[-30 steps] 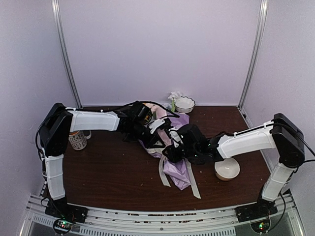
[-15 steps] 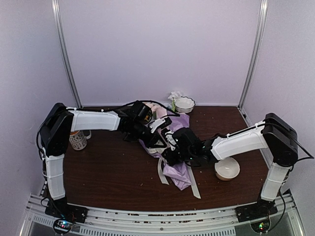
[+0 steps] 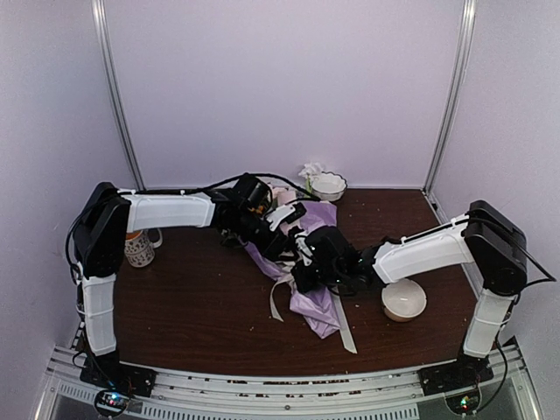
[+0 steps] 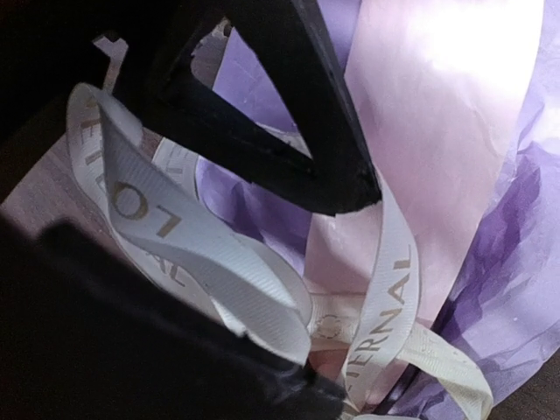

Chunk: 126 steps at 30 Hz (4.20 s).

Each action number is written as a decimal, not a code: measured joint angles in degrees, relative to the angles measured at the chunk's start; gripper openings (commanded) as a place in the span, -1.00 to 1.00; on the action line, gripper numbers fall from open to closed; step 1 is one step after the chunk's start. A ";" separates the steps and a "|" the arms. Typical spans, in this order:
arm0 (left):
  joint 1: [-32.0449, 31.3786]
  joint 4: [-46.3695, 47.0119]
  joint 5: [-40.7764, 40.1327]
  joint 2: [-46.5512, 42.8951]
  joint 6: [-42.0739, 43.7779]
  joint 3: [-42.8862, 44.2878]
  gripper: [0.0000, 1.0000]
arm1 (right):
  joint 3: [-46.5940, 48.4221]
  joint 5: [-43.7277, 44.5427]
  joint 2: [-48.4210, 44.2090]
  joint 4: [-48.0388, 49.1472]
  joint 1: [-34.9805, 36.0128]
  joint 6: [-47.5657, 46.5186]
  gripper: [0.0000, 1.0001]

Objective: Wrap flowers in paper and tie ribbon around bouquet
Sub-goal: Cross the half-tied ribbon over the folded bouquet.

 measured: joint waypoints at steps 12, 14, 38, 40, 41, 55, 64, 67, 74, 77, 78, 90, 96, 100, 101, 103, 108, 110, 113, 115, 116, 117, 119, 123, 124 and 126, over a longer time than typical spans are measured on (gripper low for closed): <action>1.09 -2.10 -1.55 -0.72 1.95 2.67 0.60 | -0.02 -1.97 0.35 0.55 -1.77 2.01 -1.00; 1.42 -2.14 -1.49 -1.53 2.03 2.69 0.77 | -0.02 -2.19 0.48 0.55 -1.88 2.38 -1.00; 5.75 8.81 -11.26 -14.10 -7.04 -18.16 0.03 | -0.76 -3.23 0.55 1.68 -2.10 2.86 -1.00; 5.73 9.55 -10.64 -13.38 -7.41 -18.14 -0.05 | -0.94 -3.23 0.55 1.84 -2.10 2.89 -1.00; 5.73 10.05 -10.08 -13.20 -7.58 -18.14 -0.14 | -1.05 -3.23 0.55 1.86 -2.10 2.89 -1.00; 5.75 15.58 -3.39 -11.26 -10.67 -18.80 -0.33 | -1.36 -3.23 0.55 2.16 -2.10 3.04 -1.00; 5.70 15.08 -2.45 -11.23 -9.88 -18.80 -1.00 | -1.40 -3.21 0.55 2.21 -2.10 3.04 -1.00; 5.55 15.10 -2.01 -11.26 -9.38 -18.80 -1.00 | -1.40 -3.23 0.52 2.25 -2.10 2.95 -0.77; 3.10 12.98 -2.34 -11.32 -5.18 -16.90 -1.00 | -6.78 -7.02 -3.50 6.56 -2.10 1.16 -0.39; 1.51 12.02 -2.58 -11.32 -2.58 -15.15 -1.00 | -8.15 -9.42 -7.93 6.88 -2.12 0.63 -0.30; 1.09 11.54 -2.69 -11.32 -1.90 -14.69 -1.00 | -8.15 -10.05 -9.05 6.95 -2.14 0.59 -0.29; 0.13 6.27 -5.40 -10.69 4.83 -10.21 -1.00 | -12.68 -19.54 -20.68 7.39 -10.49 2.47 -0.33; 0.13 5.11 -6.45 -10.54 5.57 -10.21 -1.00 | -13.31 -20.00 -20.61 3.76 -13.31 2.34 -0.12; 0.13 5.14 -6.67 -10.54 5.62 -10.21 -1.00 | -14.91 -18.27 -20.44 0.55 -13.20 2.36 -0.08; 0.13 5.14 -6.73 -10.54 5.62 -10.21 -1.00 | -14.93 -17.44 -20.15 -0.66 -13.20 2.36 -0.08; 0.13 5.16 -6.84 -10.54 5.62 -10.21 -1.00 | -15.02 -15.37 -19.50 -3.17 -13.25 2.34 -0.08; 0.13 5.42 -7.19 -10.54 5.57 -10.45 -1.00 | -14.62 -13.73 -17.92 -7.21 -13.35 -0.70 -0.07; 0.13 5.42 -7.41 -10.54 5.55 -10.58 -1.00 | -11.72 -13.38 -15.06 -10.73 -13.40 -3.32 -0.07; 0.13 5.44 -7.65 -10.54 5.53 -10.62 -1.00 | -6.69 -11.17 -10.67 -15.10 -13.68 -5.84 -0.09; 0.13 5.46 -7.69 -10.54 5.53 -10.62 -1.00 | -5.31 -10.51 -9.40 -16.92 -14.34 -6.60 -0.07; 0.13 5.46 -7.69 -10.54 5.51 -10.64 -1.00 | -5.33 -10.47 -9.38 -17.64 -14.69 -6.71 -0.06; 0.13 5.46 -7.67 -10.56 5.51 -10.64 -1.00 | -5.40 -10.49 -9.38 -18.23 -14.97 -7.04 -0.05; 0.13 5.49 -7.67 -10.54 5.49 -10.64 -1.00 | -5.40 -10.80 -9.38 -18.91 -15.39 -8.09 0.03; 0.13 5.53 -7.61 -10.54 5.40 -10.64 -1.00 | -2.93 -12.17 -7.06 -21.38 -15.78 -11.43 0.07; 0.13 5.51 -7.56 -10.54 5.40 -10.64 -1.00 | -1.25 -12.55 -5.27 -21.97 -15.96 -12.28 0.06; 0.13 5.51 -7.54 -10.54 5.38 -10.64 -1.00 | 1.05 -13.57 -2.08 -22.14 -16.04 -13.53 0.02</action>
